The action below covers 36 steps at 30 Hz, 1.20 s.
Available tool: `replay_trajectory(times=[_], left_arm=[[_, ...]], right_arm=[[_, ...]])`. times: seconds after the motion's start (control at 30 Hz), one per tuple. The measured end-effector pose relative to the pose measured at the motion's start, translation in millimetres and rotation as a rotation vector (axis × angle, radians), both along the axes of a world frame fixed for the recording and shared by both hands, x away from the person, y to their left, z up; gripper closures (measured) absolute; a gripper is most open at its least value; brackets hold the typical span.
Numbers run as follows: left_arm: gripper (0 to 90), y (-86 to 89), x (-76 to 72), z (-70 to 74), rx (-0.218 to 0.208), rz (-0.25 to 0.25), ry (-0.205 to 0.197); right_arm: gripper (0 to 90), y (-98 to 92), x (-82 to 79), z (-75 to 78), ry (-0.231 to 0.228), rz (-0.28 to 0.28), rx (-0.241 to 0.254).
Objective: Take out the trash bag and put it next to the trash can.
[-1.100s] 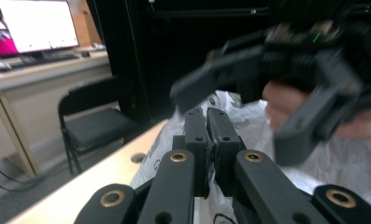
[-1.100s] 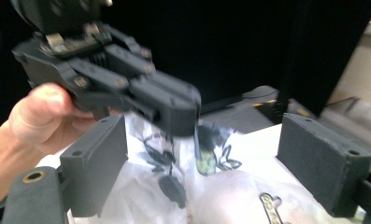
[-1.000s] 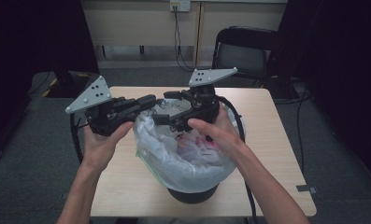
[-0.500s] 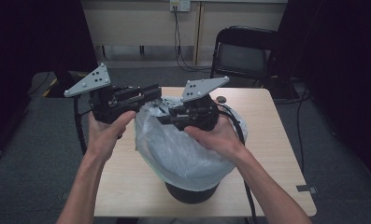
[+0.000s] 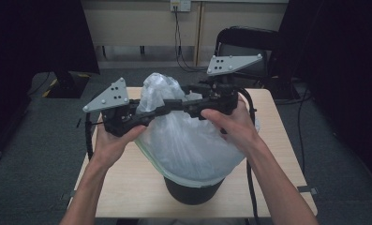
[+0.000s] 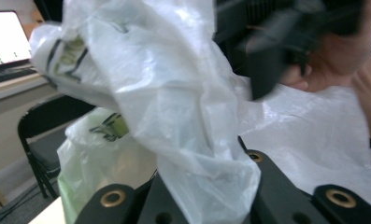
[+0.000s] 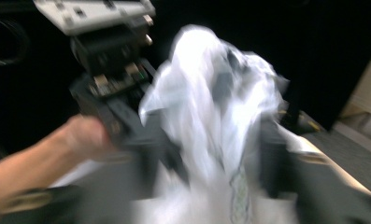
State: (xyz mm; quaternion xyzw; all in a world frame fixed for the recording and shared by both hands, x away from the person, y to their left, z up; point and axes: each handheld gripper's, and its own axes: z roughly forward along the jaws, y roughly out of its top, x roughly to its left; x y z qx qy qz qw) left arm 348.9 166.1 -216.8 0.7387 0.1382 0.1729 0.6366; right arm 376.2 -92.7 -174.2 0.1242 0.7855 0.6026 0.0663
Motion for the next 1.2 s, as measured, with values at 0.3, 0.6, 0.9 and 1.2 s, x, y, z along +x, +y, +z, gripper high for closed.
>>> replay_trajectory(times=[0.3, 0.6, 0.9, 1.2], left_arm=[[89.2, 28.2, -1.4, 10.9, -0.131, 0.023, 0.007], [24.3, -12.7, 1.0, 8.0, -0.062, -0.073, 0.020], [85.5, -35.9, -5.7, 7.2, 0.054, -0.025, 0.021], [87.4, 16.3, -4.7, 11.4, -0.104, 0.036, 0.049]], right_arm=[[30.8, -21.6, -4.6, -13.9, -0.047, -0.055, -0.127], [90.0, -22.8, -7.0, 8.9, -0.096, -0.025, -0.047], [64.9, -15.8, -12.3, 25.4, -0.114, -0.010, 0.006], [19.7, -56.7, -18.1, 11.4, -0.111, -0.107, -0.038]])
